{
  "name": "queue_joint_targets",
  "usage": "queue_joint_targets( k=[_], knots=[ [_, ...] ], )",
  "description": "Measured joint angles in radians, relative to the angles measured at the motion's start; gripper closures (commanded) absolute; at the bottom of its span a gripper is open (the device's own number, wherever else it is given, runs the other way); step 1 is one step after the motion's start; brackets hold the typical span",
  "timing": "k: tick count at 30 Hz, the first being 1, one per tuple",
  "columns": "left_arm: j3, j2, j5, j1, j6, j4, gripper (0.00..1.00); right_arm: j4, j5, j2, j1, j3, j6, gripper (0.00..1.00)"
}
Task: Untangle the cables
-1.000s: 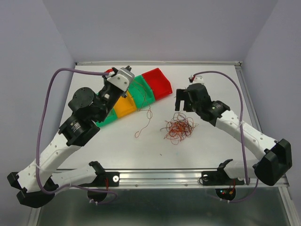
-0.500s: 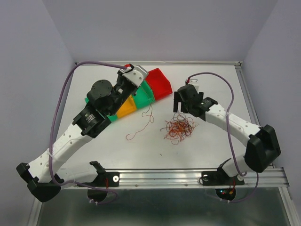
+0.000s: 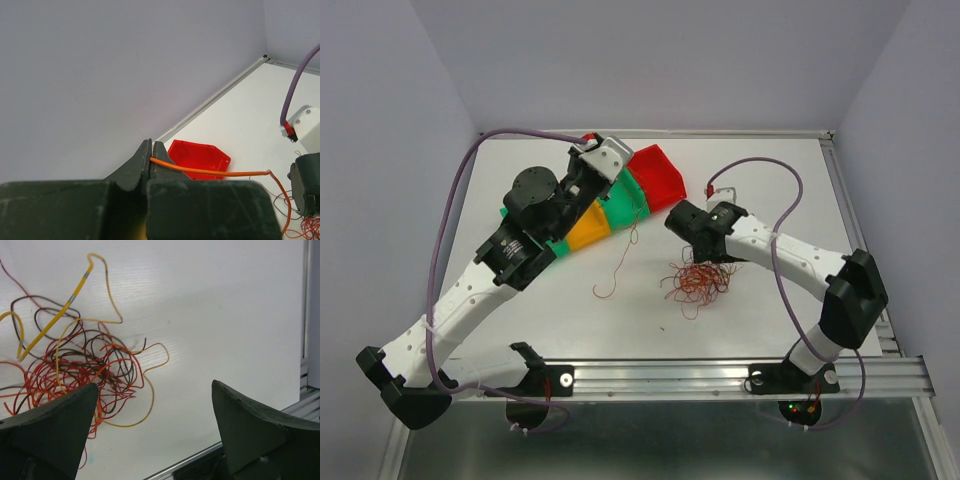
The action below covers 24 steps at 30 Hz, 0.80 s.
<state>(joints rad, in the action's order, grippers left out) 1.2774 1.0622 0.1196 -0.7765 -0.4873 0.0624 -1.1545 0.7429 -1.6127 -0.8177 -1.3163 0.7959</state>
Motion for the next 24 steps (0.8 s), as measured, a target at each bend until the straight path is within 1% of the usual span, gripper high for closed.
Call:
queue_joint_targets(
  k=[2,5,7,9,13,16,18,20,21,24],
  knots=[
    [0.0,0.0,-0.008,0.0,0.001,0.0,1.0,-0.049,0.053,0.012,0.005,-0.034,0.027,0.0],
    [-0.002,-0.001,-0.015,0.0,0.003,0.0,1.0,-0.02,0.061,0.097,0.01,-0.039,0.002,0.0],
    [-0.002,-0.002,-0.017,0.004,0.003,0.0,1.0,0.06,0.009,0.184,0.011,-0.037,-0.066,0.0],
    [-0.002,-0.005,-0.022,0.007,0.005,-0.001,1.0,0.174,-0.054,0.307,0.011,-0.034,-0.151,0.0],
    [-0.001,-0.014,-0.031,0.017,0.008,-0.006,1.0,0.364,-0.209,0.437,0.011,-0.024,-0.278,0.0],
    [0.009,-0.016,-0.045,0.021,0.012,-0.032,1.0,0.485,-0.343,0.433,0.011,-0.024,-0.348,0.0],
    [0.02,-0.018,-0.087,0.029,0.018,-0.05,1.0,0.542,-0.41,0.406,0.011,-0.022,-0.381,0.0],
    [0.021,-0.029,-0.159,0.036,0.03,-0.058,1.0,0.589,-0.449,0.387,0.011,-0.006,-0.402,0.0],
    [0.021,-0.029,-0.159,0.036,0.03,-0.058,1.0,0.603,-0.457,0.383,0.011,0.003,-0.408,0.0],
    [0.021,-0.031,-0.254,0.069,0.047,-0.051,1.0,0.648,-0.469,0.396,0.011,0.042,-0.419,0.0]
  ],
)
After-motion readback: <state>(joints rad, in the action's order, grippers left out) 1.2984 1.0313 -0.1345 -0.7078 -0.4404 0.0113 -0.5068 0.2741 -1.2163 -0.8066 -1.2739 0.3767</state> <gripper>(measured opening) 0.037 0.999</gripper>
